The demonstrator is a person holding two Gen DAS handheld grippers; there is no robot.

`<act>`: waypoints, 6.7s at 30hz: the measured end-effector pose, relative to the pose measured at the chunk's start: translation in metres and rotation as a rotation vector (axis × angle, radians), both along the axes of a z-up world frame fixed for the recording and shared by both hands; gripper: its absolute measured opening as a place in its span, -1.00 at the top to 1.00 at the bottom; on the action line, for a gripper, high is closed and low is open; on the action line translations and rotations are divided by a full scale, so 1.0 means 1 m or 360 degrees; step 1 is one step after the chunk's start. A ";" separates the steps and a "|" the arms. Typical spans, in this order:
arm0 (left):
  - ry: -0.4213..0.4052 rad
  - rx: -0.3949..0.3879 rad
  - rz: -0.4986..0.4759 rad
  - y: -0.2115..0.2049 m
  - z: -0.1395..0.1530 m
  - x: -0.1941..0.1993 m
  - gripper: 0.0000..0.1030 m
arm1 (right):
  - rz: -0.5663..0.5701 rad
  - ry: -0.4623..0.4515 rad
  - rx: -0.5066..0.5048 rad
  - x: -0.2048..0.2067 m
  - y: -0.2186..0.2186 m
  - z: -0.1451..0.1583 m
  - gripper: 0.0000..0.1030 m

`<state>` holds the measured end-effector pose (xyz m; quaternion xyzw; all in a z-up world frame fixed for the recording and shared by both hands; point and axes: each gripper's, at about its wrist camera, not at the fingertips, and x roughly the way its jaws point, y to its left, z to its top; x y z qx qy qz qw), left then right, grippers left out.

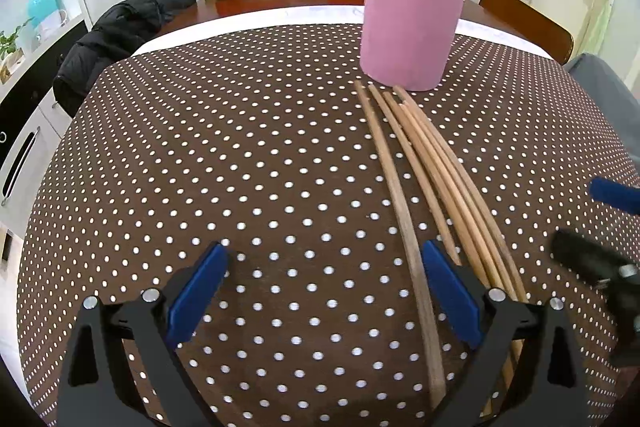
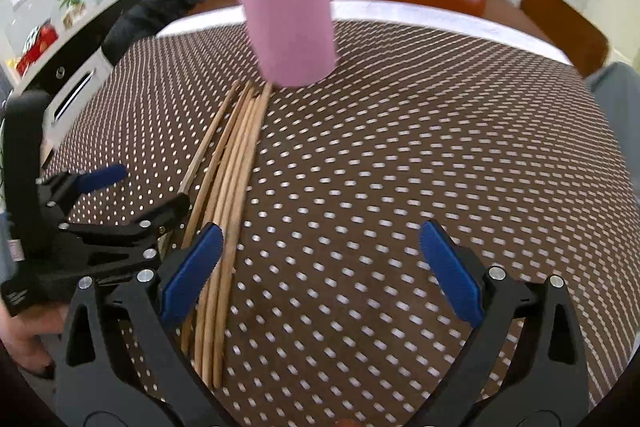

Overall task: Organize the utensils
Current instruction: 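Grasp a chopstick with the right tool while the left tool grasps another, then carry both chopsticks up into the pink cup and open both tools, then move both open tools back down over the chopstick pile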

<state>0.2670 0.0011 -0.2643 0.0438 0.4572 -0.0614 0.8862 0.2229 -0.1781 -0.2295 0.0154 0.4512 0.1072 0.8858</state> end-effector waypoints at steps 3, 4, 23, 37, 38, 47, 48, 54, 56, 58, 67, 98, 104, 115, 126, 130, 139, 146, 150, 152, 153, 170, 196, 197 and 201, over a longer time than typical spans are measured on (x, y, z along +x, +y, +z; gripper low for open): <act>-0.0004 -0.0014 0.0007 0.007 0.000 -0.001 -0.87 | 0.0041 0.0007 -0.0048 0.012 0.014 -0.008 -0.86; -0.0006 -0.0020 0.0010 0.007 0.000 -0.001 -0.86 | 0.0047 0.0009 -0.0051 0.014 0.016 -0.009 -0.82; -0.0015 -0.0053 0.0069 0.016 0.000 -0.002 -0.86 | 0.0149 0.0058 -0.0096 0.022 0.033 -0.006 -0.13; -0.0024 -0.0094 0.0072 0.019 0.000 -0.002 -0.86 | 0.0153 0.0102 -0.0237 0.027 0.042 -0.007 0.15; -0.0025 -0.0095 0.0071 0.020 0.000 -0.002 -0.86 | 0.0164 0.0105 -0.0249 0.025 0.042 -0.005 0.18; 0.0022 0.0031 0.0016 0.006 0.001 0.014 -0.86 | 0.0213 0.0117 -0.0177 0.031 0.045 -0.006 0.19; 0.0034 0.0048 -0.0001 0.004 0.002 0.017 -0.86 | 0.0217 0.0116 -0.0174 0.038 0.044 -0.008 0.19; 0.0075 0.0018 -0.0176 -0.004 0.009 0.028 -0.23 | 0.0281 0.0143 -0.0185 0.047 0.050 -0.008 0.84; 0.0089 0.0006 -0.0236 -0.009 0.014 0.029 0.86 | 0.0274 0.0137 -0.0162 0.044 0.047 -0.008 0.90; 0.0101 -0.0045 -0.0264 -0.008 0.015 0.029 0.89 | 0.0256 0.0108 -0.0067 0.039 0.038 -0.008 0.90; -0.0165 -0.0383 -0.0087 0.024 0.041 -0.008 0.89 | 0.0229 -0.0208 0.0236 0.004 0.006 0.019 0.90; -0.1300 -0.0905 -0.0390 -0.020 0.228 0.097 0.89 | -0.0181 -0.1200 0.0713 0.117 -0.018 0.186 0.89; -0.1241 -0.0986 -0.0370 -0.026 0.189 0.131 0.89 | -0.0230 -0.1198 0.0671 0.144 -0.012 0.164 0.88; -0.1204 -0.1055 -0.0316 -0.022 0.145 0.148 0.89 | -0.0241 -0.1209 0.0628 0.153 -0.013 0.137 0.89; -0.1216 -0.1059 -0.0274 -0.015 0.130 0.150 0.89 | -0.0247 -0.1168 0.0633 0.154 -0.008 0.126 0.88; -0.1224 -0.1067 -0.0254 -0.012 0.124 0.150 0.89 | -0.0252 -0.1134 0.0643 0.155 -0.010 0.121 0.87; -0.1226 -0.1023 -0.0281 -0.014 0.125 0.146 0.22 | -0.0273 -0.1165 0.0640 0.146 -0.012 0.122 -0.37; -0.1263 -0.1023 -0.0173 0.010 0.145 0.122 -0.52 | -0.0317 -0.1247 0.0700 0.117 -0.027 0.143 -0.86; -0.1261 -0.0884 -0.0121 0.016 0.167 0.099 -0.69 | -0.0353 -0.1272 0.0689 0.097 -0.037 0.159 -0.88; -0.1222 -0.0777 -0.0102 0.014 0.176 0.087 -0.79 | -0.0379 -0.1260 0.0679 0.085 -0.042 0.165 -0.88; -0.1197 -0.0714 -0.0093 0.013 0.182 0.080 -0.81 | -0.0387 -0.1245 0.0672 0.080 -0.044 0.167 -0.88; -0.1064 -0.0209 -0.0012 -0.003 0.226 -0.066 -0.91 | -0.0391 -0.0917 0.0406 -0.037 -0.061 0.169 -0.88; -0.0508 -0.0122 0.0113 0.022 0.133 -0.093 -0.91 | -0.0213 -0.0548 0.0164 -0.072 -0.038 0.114 -0.88; -0.0480 -0.0106 0.0109 0.021 0.127 -0.091 -0.91 | -0.0211 -0.0533 0.0162 -0.070 -0.037 0.110 -0.88; -0.0353 -0.0095 0.0075 0.013 0.100 -0.076 -0.91 | -0.0182 -0.0464 0.0134 -0.062 -0.033 0.097 -0.88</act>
